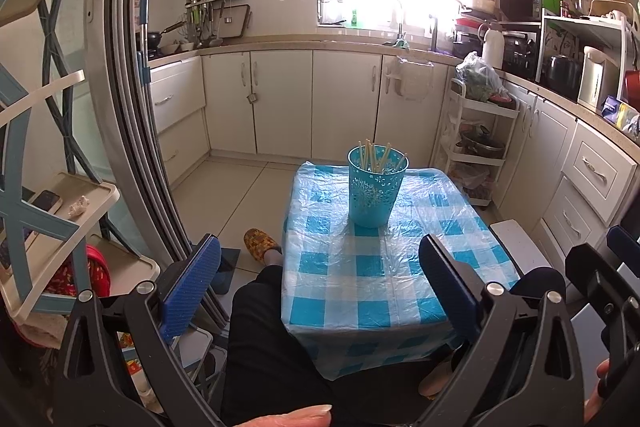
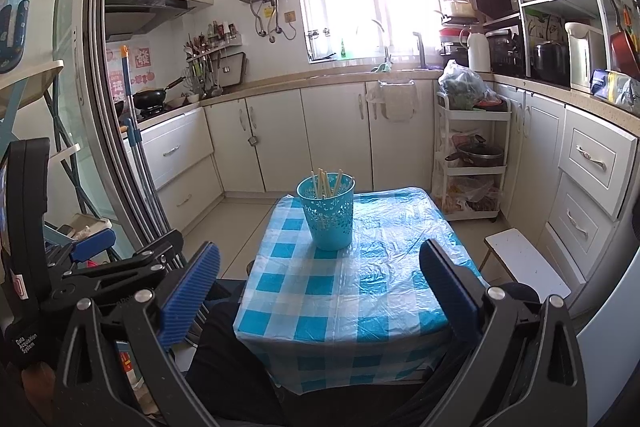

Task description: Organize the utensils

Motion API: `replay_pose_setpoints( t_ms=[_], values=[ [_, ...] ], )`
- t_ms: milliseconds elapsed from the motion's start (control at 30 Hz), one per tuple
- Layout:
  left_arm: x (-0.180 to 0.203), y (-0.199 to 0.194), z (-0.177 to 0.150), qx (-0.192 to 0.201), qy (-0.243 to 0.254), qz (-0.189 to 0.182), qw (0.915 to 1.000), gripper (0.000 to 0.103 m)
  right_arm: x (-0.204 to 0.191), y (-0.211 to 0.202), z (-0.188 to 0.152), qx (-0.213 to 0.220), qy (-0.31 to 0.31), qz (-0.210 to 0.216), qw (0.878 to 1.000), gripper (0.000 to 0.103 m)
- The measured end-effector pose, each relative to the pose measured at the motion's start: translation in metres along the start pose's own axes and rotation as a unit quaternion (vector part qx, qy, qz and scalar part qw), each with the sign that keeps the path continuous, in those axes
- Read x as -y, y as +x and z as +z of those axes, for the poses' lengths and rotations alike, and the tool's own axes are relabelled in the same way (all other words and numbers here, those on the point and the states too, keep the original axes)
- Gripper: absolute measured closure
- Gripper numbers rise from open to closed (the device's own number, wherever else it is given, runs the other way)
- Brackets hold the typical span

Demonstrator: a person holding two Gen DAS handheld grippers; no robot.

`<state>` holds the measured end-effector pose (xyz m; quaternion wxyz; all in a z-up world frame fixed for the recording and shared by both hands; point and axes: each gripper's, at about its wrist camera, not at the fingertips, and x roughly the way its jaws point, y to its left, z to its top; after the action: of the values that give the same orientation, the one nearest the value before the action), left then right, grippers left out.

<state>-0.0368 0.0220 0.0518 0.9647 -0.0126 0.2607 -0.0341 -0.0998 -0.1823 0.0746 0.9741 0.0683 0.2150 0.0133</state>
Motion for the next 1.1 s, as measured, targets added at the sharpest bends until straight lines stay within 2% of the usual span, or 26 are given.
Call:
replay_pose_setpoints(
  t_ms=[1100],
  values=[
    [-0.0019,-0.0086,0.0048,0.013,0.005,0.003,0.9999,0.008,0.0024,-0.0057,0.0041,0.007,-0.004,0.004,1.0,0.007]
  ],
)
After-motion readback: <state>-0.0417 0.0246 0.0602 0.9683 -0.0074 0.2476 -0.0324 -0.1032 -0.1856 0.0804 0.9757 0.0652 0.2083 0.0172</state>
